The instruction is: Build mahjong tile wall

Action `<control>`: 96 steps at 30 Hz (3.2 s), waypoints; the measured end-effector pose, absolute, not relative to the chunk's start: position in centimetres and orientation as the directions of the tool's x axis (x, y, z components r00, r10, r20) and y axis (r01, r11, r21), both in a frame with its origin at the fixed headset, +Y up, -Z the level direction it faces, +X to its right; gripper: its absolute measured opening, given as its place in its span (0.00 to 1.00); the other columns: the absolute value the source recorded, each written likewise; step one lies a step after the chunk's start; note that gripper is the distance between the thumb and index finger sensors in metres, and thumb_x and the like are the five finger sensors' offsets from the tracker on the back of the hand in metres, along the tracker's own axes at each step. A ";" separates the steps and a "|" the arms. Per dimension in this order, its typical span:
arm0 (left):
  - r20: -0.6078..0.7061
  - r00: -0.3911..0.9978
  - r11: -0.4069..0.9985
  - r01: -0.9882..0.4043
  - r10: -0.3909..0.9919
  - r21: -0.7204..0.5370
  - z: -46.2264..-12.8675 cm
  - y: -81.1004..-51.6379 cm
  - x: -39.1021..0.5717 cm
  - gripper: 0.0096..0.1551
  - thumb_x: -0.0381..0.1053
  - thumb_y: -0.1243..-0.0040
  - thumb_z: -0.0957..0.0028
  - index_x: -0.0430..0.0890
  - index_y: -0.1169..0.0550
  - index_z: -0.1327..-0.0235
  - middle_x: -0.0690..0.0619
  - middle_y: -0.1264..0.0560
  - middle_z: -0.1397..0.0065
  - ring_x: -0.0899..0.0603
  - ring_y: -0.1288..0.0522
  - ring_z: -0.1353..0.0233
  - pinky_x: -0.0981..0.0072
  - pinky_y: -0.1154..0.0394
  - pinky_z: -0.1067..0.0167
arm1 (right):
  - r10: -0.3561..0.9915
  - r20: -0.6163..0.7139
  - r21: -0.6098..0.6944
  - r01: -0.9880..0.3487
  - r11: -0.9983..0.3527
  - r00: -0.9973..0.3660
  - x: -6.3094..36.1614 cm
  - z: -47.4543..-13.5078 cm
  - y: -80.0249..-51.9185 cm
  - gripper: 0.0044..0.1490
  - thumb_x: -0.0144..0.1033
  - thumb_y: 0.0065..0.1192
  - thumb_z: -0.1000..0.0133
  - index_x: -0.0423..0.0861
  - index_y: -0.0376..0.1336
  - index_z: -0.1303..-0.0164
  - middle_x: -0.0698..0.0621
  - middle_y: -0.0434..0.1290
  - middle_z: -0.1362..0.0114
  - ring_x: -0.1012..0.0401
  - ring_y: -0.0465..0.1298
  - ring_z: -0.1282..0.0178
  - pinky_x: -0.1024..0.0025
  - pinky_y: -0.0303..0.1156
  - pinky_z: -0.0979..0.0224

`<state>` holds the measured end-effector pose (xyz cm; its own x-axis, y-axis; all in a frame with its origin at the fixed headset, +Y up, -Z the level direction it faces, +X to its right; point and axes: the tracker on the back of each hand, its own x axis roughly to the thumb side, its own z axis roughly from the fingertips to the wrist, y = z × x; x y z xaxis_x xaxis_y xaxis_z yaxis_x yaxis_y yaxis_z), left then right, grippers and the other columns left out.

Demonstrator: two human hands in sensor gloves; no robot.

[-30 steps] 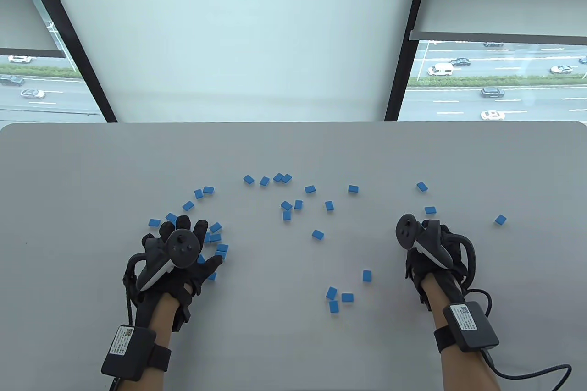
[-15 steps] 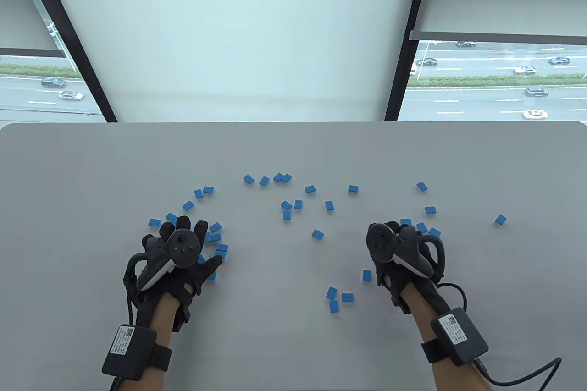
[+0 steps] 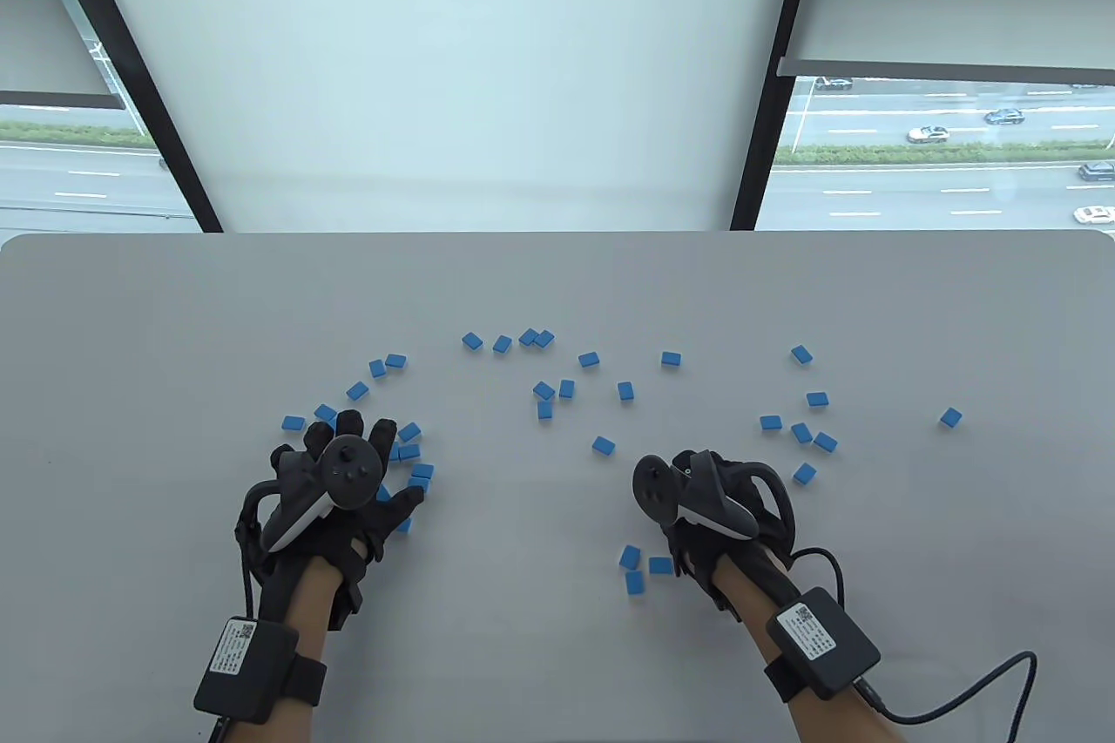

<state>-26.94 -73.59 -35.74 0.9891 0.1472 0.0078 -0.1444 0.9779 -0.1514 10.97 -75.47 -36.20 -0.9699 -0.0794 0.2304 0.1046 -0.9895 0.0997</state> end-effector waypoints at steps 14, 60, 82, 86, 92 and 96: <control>0.007 0.988 0.976 -0.151 0.154 -0.156 -35.7 -73.6 -27.1 0.53 0.77 0.48 0.58 0.60 0.46 0.19 0.50 0.53 0.13 0.30 0.55 0.17 0.22 0.58 0.31 | 0.059 0.196 0.232 -0.012 -0.973 -0.979 15.7 -35.7 -73.5 0.43 0.49 0.73 0.55 0.49 0.59 0.32 0.48 0.67 0.31 0.49 0.75 0.43 0.47 0.69 0.35; 0.011 0.989 0.977 -0.143 0.147 -0.161 -35.9 -73.7 -26.9 0.52 0.77 0.48 0.58 0.60 0.45 0.19 0.50 0.53 0.13 0.31 0.55 0.16 0.22 0.57 0.30 | -0.023 0.245 0.143 0.060 -0.988 -0.969 13.1 -36.7 -75.7 0.36 0.40 0.70 0.53 0.45 0.61 0.35 0.47 0.73 0.40 0.55 0.80 0.56 0.52 0.77 0.45; 0.024 0.987 0.976 -0.152 0.158 -0.155 -36.0 -73.6 -26.9 0.52 0.76 0.47 0.58 0.60 0.45 0.19 0.51 0.53 0.13 0.31 0.55 0.16 0.22 0.57 0.30 | 0.229 -0.098 -0.163 -0.212 -0.964 -0.968 24.9 -36.2 -69.1 0.38 0.46 0.71 0.55 0.46 0.62 0.35 0.48 0.74 0.41 0.56 0.81 0.61 0.53 0.77 0.48; 0.022 0.987 0.976 -0.152 0.157 -0.159 -36.0 -73.7 -26.9 0.52 0.77 0.48 0.58 0.60 0.45 0.19 0.50 0.53 0.13 0.30 0.55 0.16 0.22 0.58 0.30 | 0.146 -0.205 -0.075 -0.133 -0.988 -0.968 26.1 -37.0 -71.1 0.39 0.48 0.73 0.56 0.45 0.63 0.36 0.48 0.75 0.42 0.56 0.82 0.61 0.53 0.78 0.49; 0.018 0.986 0.974 -0.158 0.163 -0.164 -36.0 -73.7 -27.0 0.52 0.77 0.48 0.58 0.60 0.45 0.19 0.51 0.53 0.13 0.30 0.55 0.17 0.22 0.57 0.30 | 0.027 -0.236 0.064 -0.043 -0.997 -0.971 25.9 -38.2 -73.9 0.41 0.49 0.75 0.57 0.45 0.64 0.36 0.47 0.75 0.41 0.55 0.82 0.60 0.52 0.78 0.49; 0.016 0.986 0.973 -0.163 0.168 -0.164 -36.0 -73.7 -27.1 0.53 0.77 0.48 0.58 0.60 0.45 0.19 0.51 0.53 0.13 0.30 0.55 0.17 0.22 0.57 0.30 | -0.033 -0.241 0.097 0.010 -0.995 -0.970 25.6 -38.6 -74.8 0.39 0.48 0.75 0.57 0.44 0.65 0.38 0.47 0.76 0.43 0.55 0.82 0.61 0.52 0.79 0.50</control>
<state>-27.06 -73.69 -35.95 0.9857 0.1678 0.0156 -0.1630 0.9729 -0.1641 25.62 -74.84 -38.65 -0.9700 -0.0327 -0.2408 0.0096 -0.9953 0.0965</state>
